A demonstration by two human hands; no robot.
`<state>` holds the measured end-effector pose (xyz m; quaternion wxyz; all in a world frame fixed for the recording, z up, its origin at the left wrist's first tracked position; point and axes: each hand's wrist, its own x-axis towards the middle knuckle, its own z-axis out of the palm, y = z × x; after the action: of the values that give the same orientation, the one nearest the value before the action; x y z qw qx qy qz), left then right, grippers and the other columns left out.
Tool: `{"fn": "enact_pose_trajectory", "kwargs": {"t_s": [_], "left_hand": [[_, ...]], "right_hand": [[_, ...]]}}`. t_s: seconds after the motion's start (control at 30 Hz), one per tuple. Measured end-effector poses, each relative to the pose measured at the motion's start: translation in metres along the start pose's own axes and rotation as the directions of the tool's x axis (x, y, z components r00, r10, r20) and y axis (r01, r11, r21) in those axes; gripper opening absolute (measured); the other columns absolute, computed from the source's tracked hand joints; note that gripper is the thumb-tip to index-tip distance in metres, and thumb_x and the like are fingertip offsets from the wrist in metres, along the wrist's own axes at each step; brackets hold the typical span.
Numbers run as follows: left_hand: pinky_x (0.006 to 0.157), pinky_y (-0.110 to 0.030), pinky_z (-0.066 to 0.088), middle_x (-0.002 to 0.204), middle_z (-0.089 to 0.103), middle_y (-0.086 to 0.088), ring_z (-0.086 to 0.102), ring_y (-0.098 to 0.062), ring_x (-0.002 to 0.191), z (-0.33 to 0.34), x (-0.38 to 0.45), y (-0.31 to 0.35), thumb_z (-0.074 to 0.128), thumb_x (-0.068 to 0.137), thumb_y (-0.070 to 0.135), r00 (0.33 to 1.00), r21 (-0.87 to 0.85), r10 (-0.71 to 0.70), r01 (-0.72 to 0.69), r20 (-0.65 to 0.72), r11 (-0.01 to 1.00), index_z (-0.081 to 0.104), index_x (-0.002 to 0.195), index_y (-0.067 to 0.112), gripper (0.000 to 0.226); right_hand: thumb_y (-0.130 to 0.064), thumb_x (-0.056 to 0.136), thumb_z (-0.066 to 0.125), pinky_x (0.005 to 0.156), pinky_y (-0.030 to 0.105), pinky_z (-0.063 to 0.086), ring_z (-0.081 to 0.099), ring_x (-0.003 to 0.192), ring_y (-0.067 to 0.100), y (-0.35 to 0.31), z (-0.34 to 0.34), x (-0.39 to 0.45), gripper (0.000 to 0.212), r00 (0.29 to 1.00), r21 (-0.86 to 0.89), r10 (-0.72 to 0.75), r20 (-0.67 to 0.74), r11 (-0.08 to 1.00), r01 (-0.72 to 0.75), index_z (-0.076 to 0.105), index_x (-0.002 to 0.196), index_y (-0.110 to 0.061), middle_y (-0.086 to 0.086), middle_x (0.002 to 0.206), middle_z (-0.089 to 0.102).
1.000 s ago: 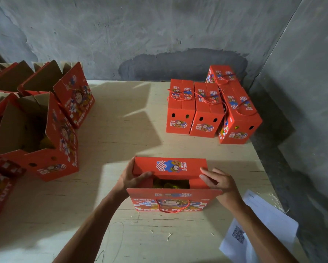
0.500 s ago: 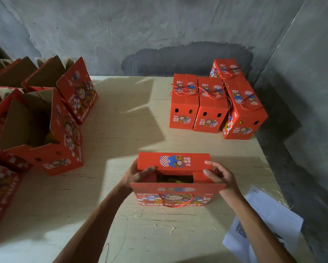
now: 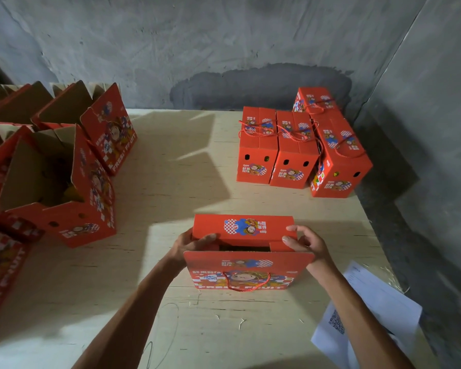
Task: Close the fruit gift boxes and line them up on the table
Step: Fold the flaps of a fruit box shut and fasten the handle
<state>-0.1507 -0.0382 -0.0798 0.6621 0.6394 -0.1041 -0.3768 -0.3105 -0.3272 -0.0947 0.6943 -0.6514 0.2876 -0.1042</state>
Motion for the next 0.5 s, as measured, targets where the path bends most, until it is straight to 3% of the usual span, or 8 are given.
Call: {"fn": "enact_pose_trajectory", "kwargs": {"t_s": [0.1,0.17,0.27,0.33,0.4,0.43,0.5], "left_hand": [[0.072,-0.035,0.063,0.110,0.076,-0.014,0.076,-0.033,0.094,0.002,-0.002,-0.002,0.078,0.090,0.027,0.997,-0.022,0.054,-0.055,-0.048,0.998,0.062,0.120,0.006,0.040],[0.073,-0.036,0.063,0.115,0.074,-0.014,0.075,-0.030,0.097,0.001,-0.003,-0.005,0.088,0.075,0.036,0.988,0.009,0.067,-0.067,-0.139,0.998,0.063,0.124,0.009,0.062],[0.074,-0.031,0.062,0.125,0.069,-0.001,0.073,-0.019,0.103,-0.001,-0.004,-0.013,0.091,0.076,0.030,0.952,0.077,0.115,-0.097,-0.284,0.992,0.056,0.137,0.019,0.072],[0.078,-0.035,0.062,0.127,0.069,0.000,0.071,-0.020,0.110,-0.004,-0.009,-0.017,0.084,0.081,0.042,0.913,0.123,0.192,-0.157,-0.360,0.980,0.058,0.136,0.019,0.065],[0.081,-0.046,0.062,0.116,0.074,-0.003,0.072,-0.029,0.107,-0.005,-0.021,-0.018,0.065,0.090,0.054,0.873,0.165,0.289,-0.242,-0.394,0.956,0.070,0.120,0.018,0.047],[0.082,-0.051,0.061,0.111,0.076,-0.004,0.073,-0.032,0.103,-0.002,-0.028,-0.017,0.056,0.096,0.053,0.858,0.155,0.317,-0.277,-0.404,0.948,0.074,0.109,0.017,0.042],[0.085,-0.051,0.057,0.101,0.077,-0.008,0.072,-0.034,0.097,0.005,-0.042,-0.014,0.041,0.104,0.050,0.829,0.145,0.348,-0.317,-0.437,0.937,0.075,0.092,0.011,0.053]], "right_hand": [[-0.023,0.071,0.082,0.061,0.033,0.052,0.062,0.071,0.026,-0.002,0.000,0.000,0.042,1.000,0.005,0.006,0.024,1.000,-0.007,0.067,0.109,-0.012,0.008,0.078,0.066],[-0.016,0.071,0.087,0.056,0.029,0.053,0.063,0.068,0.021,-0.002,0.001,-0.002,0.042,1.000,0.013,-0.006,0.030,1.000,0.005,0.067,0.108,-0.013,-0.001,0.075,0.070],[-0.018,0.071,0.087,0.055,0.026,0.047,0.057,0.064,0.016,-0.001,0.000,-0.007,0.043,0.999,0.007,-0.037,0.019,0.999,0.037,0.070,0.110,-0.015,-0.004,0.067,0.062],[-0.014,0.074,0.088,0.063,0.031,0.042,0.049,0.070,0.022,0.002,-0.003,-0.008,0.043,0.999,0.007,-0.035,0.011,0.999,0.035,0.072,0.114,-0.016,0.008,0.071,0.049],[-0.011,0.081,0.085,0.071,0.037,0.040,0.049,0.076,0.025,0.003,-0.006,-0.011,0.039,1.000,0.008,0.000,0.011,1.000,0.000,0.074,0.117,-0.022,0.010,0.080,0.046],[-0.014,0.082,0.084,0.072,0.036,0.041,0.052,0.076,0.025,0.002,-0.008,-0.014,0.037,1.000,-0.008,0.015,-0.003,1.000,-0.015,0.075,0.116,-0.026,0.010,0.081,0.048],[-0.027,0.080,0.086,0.071,0.033,0.047,0.063,0.078,0.026,-0.002,-0.009,-0.023,0.029,0.996,-0.048,0.013,-0.084,0.999,-0.017,0.078,0.108,-0.029,0.007,0.082,0.064]]}}
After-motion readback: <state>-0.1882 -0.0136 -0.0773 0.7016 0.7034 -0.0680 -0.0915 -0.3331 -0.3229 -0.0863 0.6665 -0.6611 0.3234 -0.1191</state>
